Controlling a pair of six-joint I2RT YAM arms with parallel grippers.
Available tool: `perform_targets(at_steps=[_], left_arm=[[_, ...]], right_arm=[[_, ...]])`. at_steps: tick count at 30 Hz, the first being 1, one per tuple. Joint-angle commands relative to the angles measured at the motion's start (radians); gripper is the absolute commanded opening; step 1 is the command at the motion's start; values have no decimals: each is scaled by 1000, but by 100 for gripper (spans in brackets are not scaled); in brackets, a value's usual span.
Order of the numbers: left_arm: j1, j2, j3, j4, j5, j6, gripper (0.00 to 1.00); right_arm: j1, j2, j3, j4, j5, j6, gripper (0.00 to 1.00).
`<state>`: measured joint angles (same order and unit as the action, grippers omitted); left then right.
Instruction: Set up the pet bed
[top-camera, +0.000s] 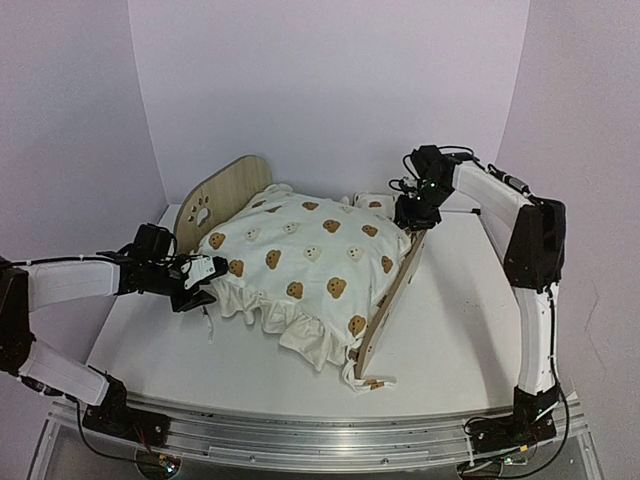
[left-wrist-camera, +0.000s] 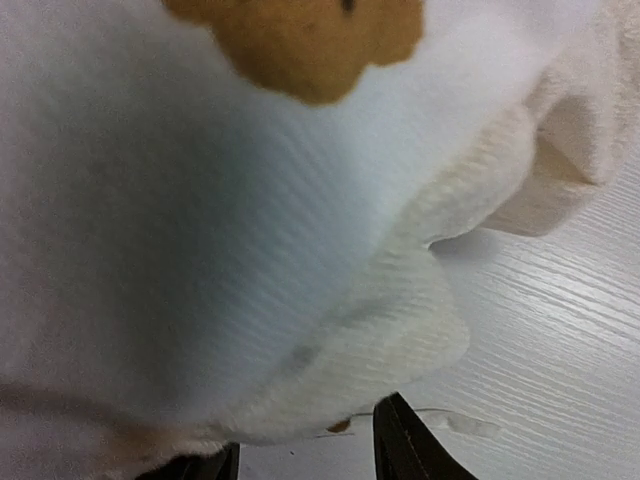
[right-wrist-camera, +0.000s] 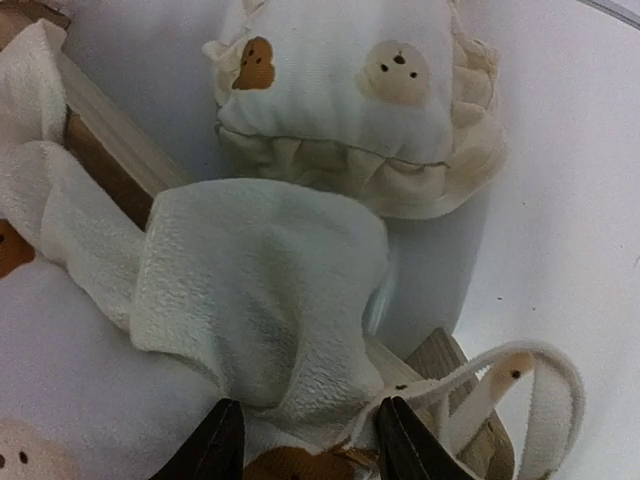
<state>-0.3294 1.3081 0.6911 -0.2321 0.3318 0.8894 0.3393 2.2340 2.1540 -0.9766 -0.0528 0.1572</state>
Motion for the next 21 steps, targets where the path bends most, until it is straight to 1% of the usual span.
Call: perform_targets(at_steps=[1, 4, 7, 9, 13, 17, 21], left_arm=[[-3, 87, 44, 201, -38, 0, 46], [-3, 152, 84, 227, -17, 8, 46], [-3, 219, 138, 264, 12, 14, 46], [-4, 265, 200, 269, 28, 2, 46], [-10, 347, 311, 253, 64, -11, 46], [-55, 430, 399, 241, 85, -1, 46], [-87, 501, 477, 238, 130, -36, 47]], right_arm=[[6, -118, -159, 18, -135, -34, 45], [7, -212, -314, 36, -150, -32, 45], [8, -307, -468, 73, -202, 3, 45], [14, -362, -570, 105, -262, 37, 44], [50, -463, -731, 168, -278, 102, 44], [138, -531, -806, 199, -295, 171, 44], [266, -558, -822, 208, -274, 230, 45]])
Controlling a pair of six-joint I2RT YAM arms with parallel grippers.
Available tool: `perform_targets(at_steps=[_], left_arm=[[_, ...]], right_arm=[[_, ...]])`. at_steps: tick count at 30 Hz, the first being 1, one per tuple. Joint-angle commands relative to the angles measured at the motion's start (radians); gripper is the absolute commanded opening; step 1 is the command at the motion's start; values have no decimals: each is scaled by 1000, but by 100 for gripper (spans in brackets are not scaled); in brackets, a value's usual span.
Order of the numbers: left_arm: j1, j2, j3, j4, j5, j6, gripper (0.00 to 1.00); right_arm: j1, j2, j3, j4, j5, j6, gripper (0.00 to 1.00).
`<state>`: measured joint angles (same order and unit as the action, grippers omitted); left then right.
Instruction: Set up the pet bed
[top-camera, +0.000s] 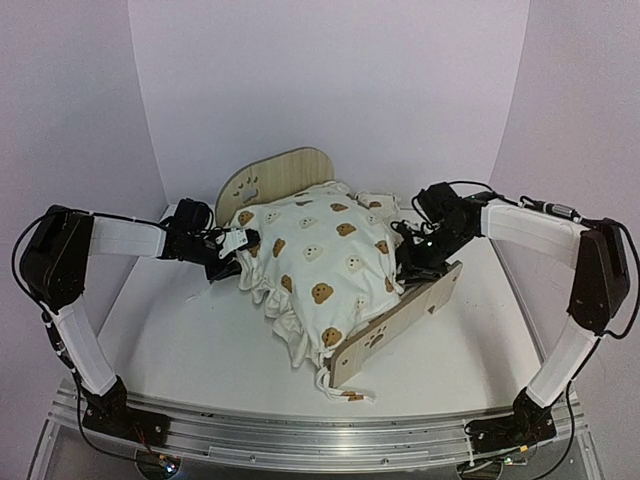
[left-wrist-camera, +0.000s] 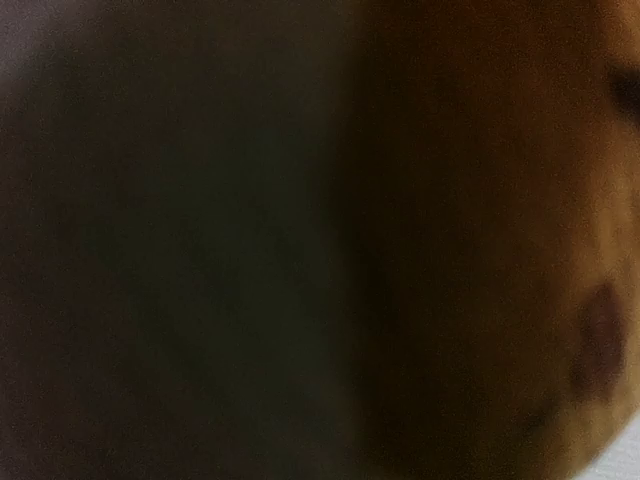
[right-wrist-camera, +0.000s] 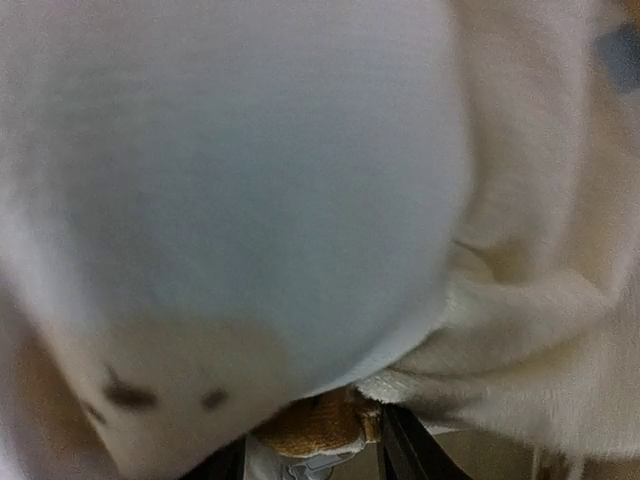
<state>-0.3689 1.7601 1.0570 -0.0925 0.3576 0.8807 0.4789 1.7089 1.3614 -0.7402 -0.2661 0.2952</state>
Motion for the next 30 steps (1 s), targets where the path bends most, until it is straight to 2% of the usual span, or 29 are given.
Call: perform_targets(at_steps=[1, 6, 8, 11, 15, 18, 21, 24, 30], left_arm=[[-52, 65, 131, 81, 111, -35, 47], [-62, 168, 291, 22, 99, -119, 48], [-59, 222, 372, -8, 51, -145, 48], [-44, 251, 431, -15, 19, -147, 49], [-41, 209, 396, -4, 59, -103, 52], [-39, 190, 396, -20, 59, -97, 58], [-28, 173, 407, -62, 46, -102, 65], [-11, 130, 389, -113, 56, -108, 70], [48, 10, 344, -244, 63, -109, 75]], right_arm=[[162, -37, -30, -23, -50, 114, 45], [299, -44, -19, -3, 35, 242, 45], [313, -54, -11, -22, 71, 278, 45], [303, -113, -14, -89, 215, 277, 46], [143, -177, -8, -218, 256, 248, 47], [34, -178, 83, -308, 318, 136, 51], [-91, -127, 195, -367, 343, 32, 56], [-196, -36, 256, -384, 353, -26, 56], [-299, 143, 294, -381, 254, -80, 50]])
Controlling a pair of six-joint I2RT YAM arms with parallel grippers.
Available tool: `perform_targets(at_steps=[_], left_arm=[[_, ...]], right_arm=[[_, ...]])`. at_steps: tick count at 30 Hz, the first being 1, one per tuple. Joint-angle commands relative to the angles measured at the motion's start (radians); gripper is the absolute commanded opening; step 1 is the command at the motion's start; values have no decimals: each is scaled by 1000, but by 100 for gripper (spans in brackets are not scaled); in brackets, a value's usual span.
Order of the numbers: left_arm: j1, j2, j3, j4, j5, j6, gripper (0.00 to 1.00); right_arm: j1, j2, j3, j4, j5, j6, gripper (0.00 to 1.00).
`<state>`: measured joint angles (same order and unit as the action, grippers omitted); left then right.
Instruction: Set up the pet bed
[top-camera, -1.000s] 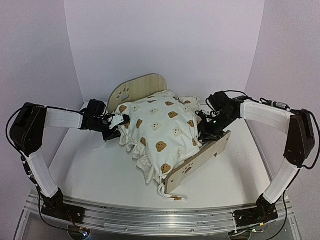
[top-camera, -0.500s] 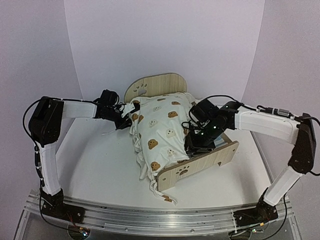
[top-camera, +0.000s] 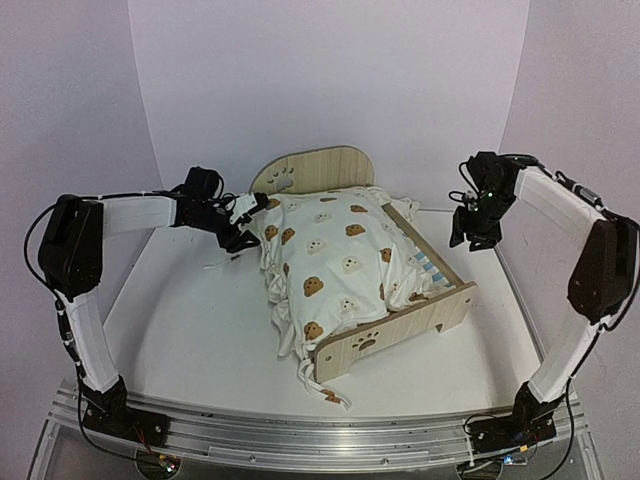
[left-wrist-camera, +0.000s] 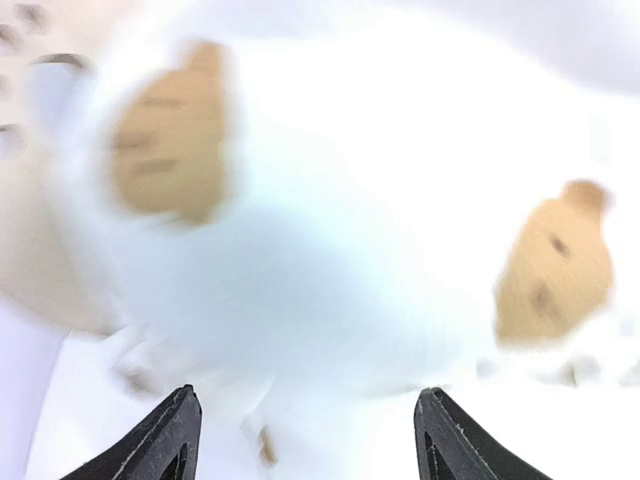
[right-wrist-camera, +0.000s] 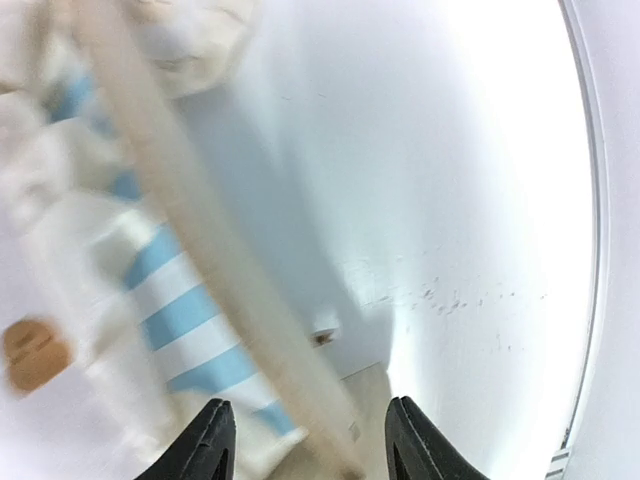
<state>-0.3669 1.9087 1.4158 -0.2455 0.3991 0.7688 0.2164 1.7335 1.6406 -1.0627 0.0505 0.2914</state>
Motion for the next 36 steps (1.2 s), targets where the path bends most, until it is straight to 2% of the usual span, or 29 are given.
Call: perform_targets(at_steps=[1, 6, 10, 13, 18, 22, 26, 31, 36], left_arm=[[54, -161, -25, -114, 18, 4, 75], [65, -281, -146, -228, 18, -39, 72], [63, -327, -238, -253, 78, -232, 68], [62, -282, -225, -280, 97, -378, 68], [55, -79, -82, -300, 16, -477, 65], [45, 33, 8, -224, -20, -470, 65], [-10, 126, 132, -207, -32, -424, 65], [-37, 225, 283, -198, -9, -389, 65], [-58, 326, 441, -198, 25, -322, 65]], right_arm=[[-40, 143, 15, -58, -82, -81, 50], [-41, 166, -63, 5, -180, -49, 49], [-39, 123, -196, 123, -274, 17, 47], [-28, 89, -275, 172, -297, 66, 46], [55, -11, -410, 286, -291, 172, 45], [189, -82, -507, 389, -233, 277, 45], [344, -114, -563, 489, -152, 402, 45], [538, -94, -531, 618, -31, 505, 45], [687, 33, -382, 702, 43, 506, 45]])
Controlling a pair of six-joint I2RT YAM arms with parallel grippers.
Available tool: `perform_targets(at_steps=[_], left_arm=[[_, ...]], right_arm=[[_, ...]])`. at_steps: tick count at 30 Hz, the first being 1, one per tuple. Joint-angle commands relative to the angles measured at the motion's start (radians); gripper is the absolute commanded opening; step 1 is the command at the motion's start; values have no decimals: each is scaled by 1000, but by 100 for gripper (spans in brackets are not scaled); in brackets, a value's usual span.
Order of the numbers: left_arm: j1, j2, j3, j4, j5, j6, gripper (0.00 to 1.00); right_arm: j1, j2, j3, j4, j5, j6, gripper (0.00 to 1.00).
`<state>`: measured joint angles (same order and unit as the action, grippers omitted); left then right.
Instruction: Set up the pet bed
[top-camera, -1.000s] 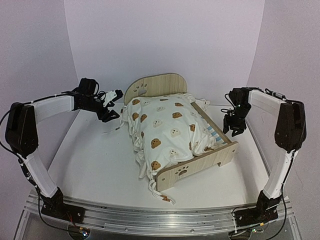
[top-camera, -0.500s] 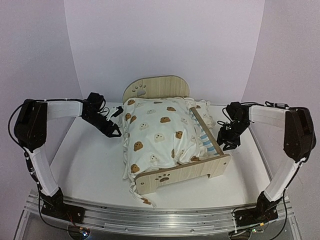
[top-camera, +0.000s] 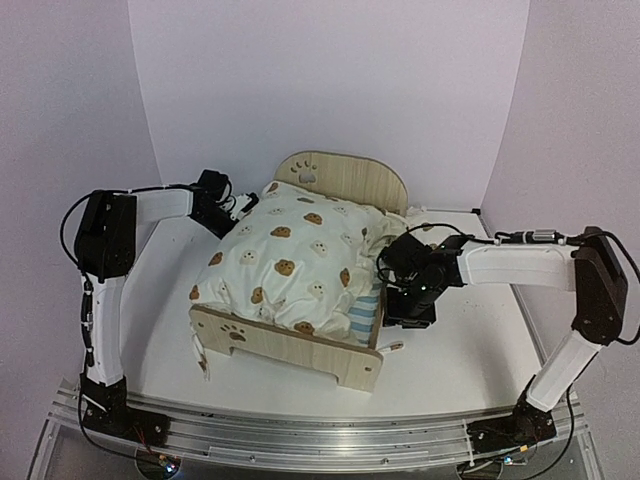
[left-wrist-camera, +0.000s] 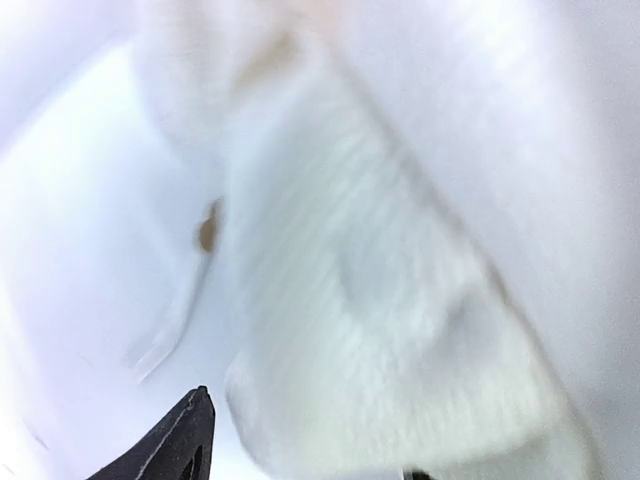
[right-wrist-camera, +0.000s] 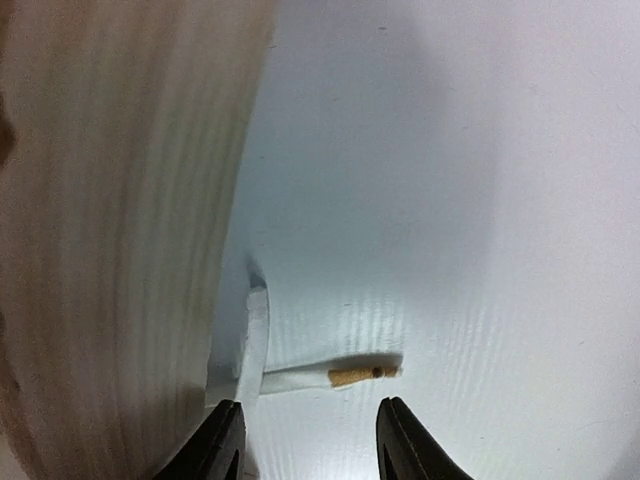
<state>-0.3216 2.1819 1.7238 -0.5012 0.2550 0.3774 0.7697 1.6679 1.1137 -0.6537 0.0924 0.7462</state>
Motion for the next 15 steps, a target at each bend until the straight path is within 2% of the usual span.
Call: perform_targets(at_steps=[1, 5, 8, 12, 15], left_arm=[[-107, 73, 166, 56, 183, 83, 65], [-105, 150, 310, 14, 189, 109, 67], [-60, 160, 372, 14, 157, 116, 68], [48, 116, 375, 46, 128, 143, 73], [114, 66, 376, 49, 72, 197, 78]], right_arm=[[154, 127, 175, 316, 14, 53, 45], [202, 225, 274, 406, 20, 68, 45], [216, 265, 338, 410, -29, 35, 47], [208, 157, 232, 362, -37, -70, 50], [165, 43, 177, 212, -72, -216, 53]])
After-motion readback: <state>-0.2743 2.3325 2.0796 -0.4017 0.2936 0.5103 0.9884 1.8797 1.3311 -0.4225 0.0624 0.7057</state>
